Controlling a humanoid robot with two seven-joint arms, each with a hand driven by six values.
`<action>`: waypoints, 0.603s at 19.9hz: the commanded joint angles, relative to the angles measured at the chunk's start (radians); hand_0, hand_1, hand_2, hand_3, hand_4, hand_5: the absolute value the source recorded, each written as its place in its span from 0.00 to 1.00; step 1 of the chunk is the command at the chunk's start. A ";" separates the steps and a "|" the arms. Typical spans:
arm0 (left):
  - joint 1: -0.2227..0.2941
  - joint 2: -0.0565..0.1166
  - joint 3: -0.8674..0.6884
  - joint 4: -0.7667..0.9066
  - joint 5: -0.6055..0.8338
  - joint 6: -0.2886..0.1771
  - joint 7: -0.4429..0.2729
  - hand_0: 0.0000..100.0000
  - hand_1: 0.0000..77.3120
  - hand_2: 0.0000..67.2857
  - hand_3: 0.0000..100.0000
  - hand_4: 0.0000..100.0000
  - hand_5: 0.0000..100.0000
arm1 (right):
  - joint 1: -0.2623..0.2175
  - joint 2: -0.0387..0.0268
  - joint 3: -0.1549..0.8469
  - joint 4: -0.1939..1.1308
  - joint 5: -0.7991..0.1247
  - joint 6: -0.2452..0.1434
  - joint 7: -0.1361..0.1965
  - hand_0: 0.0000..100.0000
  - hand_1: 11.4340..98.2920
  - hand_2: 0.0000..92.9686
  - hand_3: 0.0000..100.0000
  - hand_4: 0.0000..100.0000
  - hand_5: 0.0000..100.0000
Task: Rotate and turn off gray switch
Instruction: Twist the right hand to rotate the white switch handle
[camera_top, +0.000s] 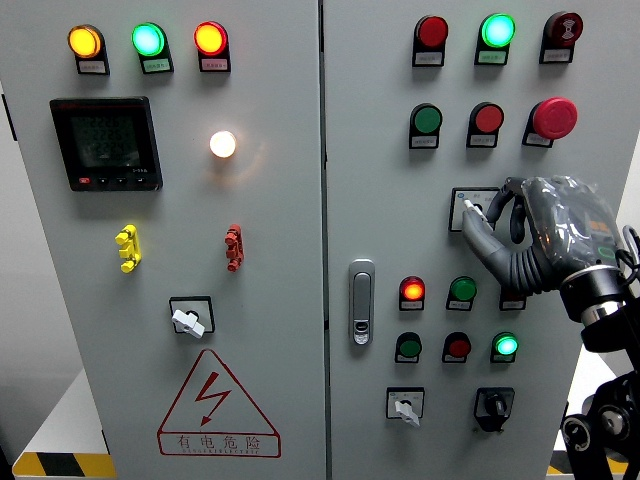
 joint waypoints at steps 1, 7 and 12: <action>0.000 0.000 0.000 0.000 0.000 0.000 0.000 0.89 0.00 0.20 0.19 0.08 0.11 | 0.001 -0.0009 0.000 0.000 0.000 0.000 -0.005 0.57 0.25 0.71 0.94 1.00 1.00; 0.000 0.000 0.000 0.000 0.001 0.000 0.000 0.89 0.00 0.20 0.19 0.08 0.11 | 0.001 -0.0009 -0.012 0.000 -0.002 0.000 -0.015 0.62 0.25 0.72 0.94 1.00 1.00; 0.000 0.000 -0.002 0.000 0.001 0.000 0.000 0.89 0.00 0.20 0.19 0.08 0.11 | 0.001 -0.0009 -0.018 0.000 -0.002 0.000 -0.022 0.64 0.25 0.72 0.94 1.00 1.00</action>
